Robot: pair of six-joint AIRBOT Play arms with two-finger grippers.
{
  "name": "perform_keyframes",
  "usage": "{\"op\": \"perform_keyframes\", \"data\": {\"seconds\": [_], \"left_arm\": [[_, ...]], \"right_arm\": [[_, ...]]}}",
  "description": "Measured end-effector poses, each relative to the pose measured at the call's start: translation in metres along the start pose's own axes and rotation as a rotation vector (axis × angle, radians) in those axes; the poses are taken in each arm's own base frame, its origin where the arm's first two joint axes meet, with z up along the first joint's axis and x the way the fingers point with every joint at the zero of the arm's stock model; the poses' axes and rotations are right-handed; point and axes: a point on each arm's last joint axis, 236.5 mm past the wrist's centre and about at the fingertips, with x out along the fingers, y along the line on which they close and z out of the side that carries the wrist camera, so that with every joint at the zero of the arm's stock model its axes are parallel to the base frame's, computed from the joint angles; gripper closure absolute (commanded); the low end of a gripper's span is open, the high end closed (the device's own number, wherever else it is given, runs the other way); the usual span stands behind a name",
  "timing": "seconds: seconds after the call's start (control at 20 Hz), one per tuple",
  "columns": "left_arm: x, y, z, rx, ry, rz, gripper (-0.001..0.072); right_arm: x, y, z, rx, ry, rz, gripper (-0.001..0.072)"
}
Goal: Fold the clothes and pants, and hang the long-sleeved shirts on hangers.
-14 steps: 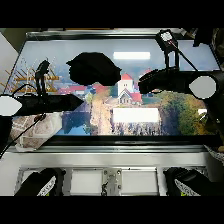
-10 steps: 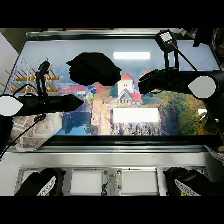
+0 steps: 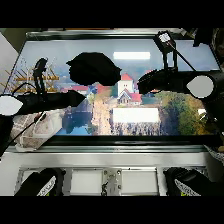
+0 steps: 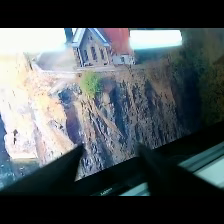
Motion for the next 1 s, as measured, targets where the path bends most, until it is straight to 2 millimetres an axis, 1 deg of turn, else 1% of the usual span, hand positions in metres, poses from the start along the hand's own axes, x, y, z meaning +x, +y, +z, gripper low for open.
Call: {"op": "perform_keyframes", "data": {"seconds": [0.05,0.15,0.25,0.3,0.45,0.55,0.65,0.75,0.8,0.9,0.95,1.0], "left_arm": [[-0.002,0.008,0.003,0.002,-0.009,0.026,-0.0013],[-0.009,0.040,0.007,0.017,-0.015,0.128,-0.0013],[-0.020,0.090,0.003,0.018,0.020,0.292,-0.0013],[-0.028,0.121,-0.001,0.009,0.051,0.392,-0.0013],[-0.049,0.205,-0.017,-0.048,0.161,0.635,-0.0013],[-0.054,0.247,-0.030,-0.105,0.234,0.725,-0.0013],[-0.053,0.281,-0.046,-0.152,0.311,0.779,-0.0013],[-0.048,0.306,-0.065,-0.187,0.387,0.808,-0.0013],[-0.044,0.314,-0.074,-0.200,0.415,0.813,0.0054],[-0.038,0.328,-0.093,-0.216,0.465,0.825,0.0438],[-0.036,0.331,-0.101,-0.223,0.484,0.826,0.0617],[-0.036,0.333,-0.106,-0.225,0.493,0.827,0.0692]], "right_arm": [[0.000,0.000,0.000,0.000,0.000,0.000,0.0696],[0.000,0.000,0.000,0.000,0.001,0.000,0.0696],[0.000,0.000,0.000,0.000,0.001,0.000,0.0696],[0.000,0.000,0.000,0.000,0.001,0.000,0.0696],[0.000,0.000,0.000,0.000,0.001,0.000,0.0696],[0.000,0.000,0.000,0.000,0.001,0.000,0.0696],[0.000,0.000,0.000,0.000,0.001,0.000,0.0695],[0.000,0.000,0.000,0.000,0.001,0.000,0.0696],[0.000,0.000,0.000,0.000,0.001,0.000,0.0696],[0.000,0.000,0.000,0.000,0.001,0.000,0.0696],[0.000,0.000,0.000,0.000,0.001,0.000,0.0695],[0.000,0.000,0.000,0.000,0.001,0.000,0.0696]]}}
